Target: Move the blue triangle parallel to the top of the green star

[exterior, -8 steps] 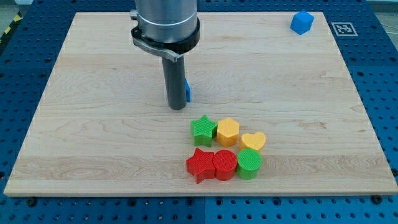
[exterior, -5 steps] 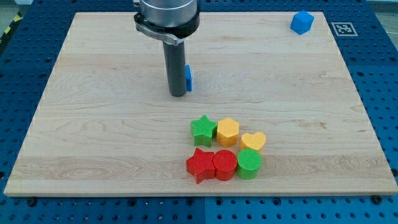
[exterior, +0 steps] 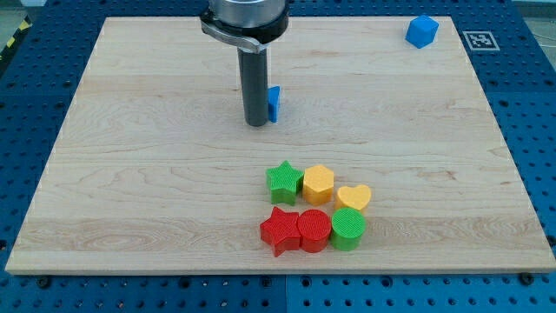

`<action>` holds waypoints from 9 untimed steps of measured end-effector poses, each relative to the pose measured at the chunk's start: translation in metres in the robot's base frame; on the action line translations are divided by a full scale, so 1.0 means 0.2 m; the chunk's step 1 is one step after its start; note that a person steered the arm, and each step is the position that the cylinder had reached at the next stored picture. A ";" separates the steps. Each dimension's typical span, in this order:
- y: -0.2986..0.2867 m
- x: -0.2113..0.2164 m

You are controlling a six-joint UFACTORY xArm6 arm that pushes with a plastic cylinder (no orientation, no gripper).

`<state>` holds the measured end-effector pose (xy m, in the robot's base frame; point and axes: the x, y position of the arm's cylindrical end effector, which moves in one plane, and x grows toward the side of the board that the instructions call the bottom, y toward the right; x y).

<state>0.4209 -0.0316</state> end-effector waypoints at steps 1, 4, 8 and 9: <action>0.00 0.00; 0.02 -0.03; 0.05 -0.06; 0.05 -0.06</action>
